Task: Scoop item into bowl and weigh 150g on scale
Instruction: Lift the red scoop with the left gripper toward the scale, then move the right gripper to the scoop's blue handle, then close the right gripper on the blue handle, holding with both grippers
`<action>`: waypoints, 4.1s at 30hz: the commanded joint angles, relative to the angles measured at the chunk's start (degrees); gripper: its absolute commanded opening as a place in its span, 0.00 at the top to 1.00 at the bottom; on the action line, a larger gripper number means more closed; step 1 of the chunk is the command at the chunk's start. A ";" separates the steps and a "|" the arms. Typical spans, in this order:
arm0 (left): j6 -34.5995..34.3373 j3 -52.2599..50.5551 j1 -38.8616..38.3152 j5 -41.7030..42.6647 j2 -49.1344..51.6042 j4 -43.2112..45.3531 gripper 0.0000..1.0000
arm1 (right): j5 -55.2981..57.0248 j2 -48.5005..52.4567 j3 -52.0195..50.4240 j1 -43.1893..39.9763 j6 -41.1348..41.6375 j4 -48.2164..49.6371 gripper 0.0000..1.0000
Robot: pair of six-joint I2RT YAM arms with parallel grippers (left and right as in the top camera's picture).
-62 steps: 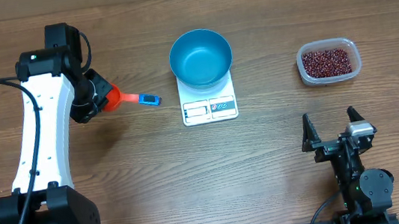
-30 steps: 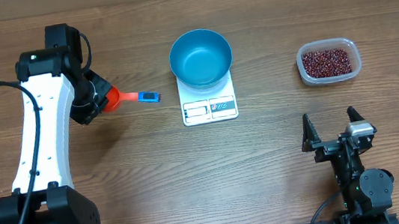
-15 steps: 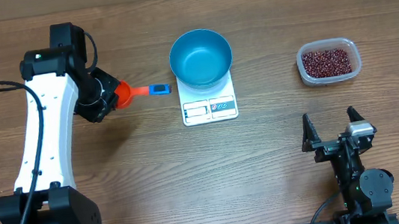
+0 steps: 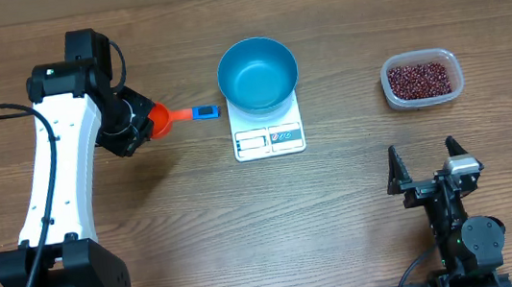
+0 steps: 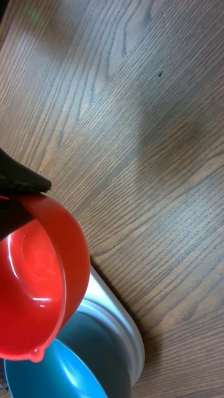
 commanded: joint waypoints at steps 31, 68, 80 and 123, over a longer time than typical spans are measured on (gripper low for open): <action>-12.52 1.20 -16.92 1.53 -0.92 6.54 0.96 | -5.62 -0.57 5.27 -0.24 14.99 0.59 0.00; -11.85 1.20 -22.51 7.30 -0.92 10.14 0.96 | -56.37 70.82 42.14 5.90 49.48 12.31 0.00; -10.75 1.20 -25.99 9.92 -0.92 12.68 0.96 | -54.31 70.99 42.14 5.90 49.46 11.93 0.22; -12.11 1.18 -29.14 6.43 -0.90 15.91 0.96 | -53.55 70.97 42.07 5.90 47.95 7.85 0.73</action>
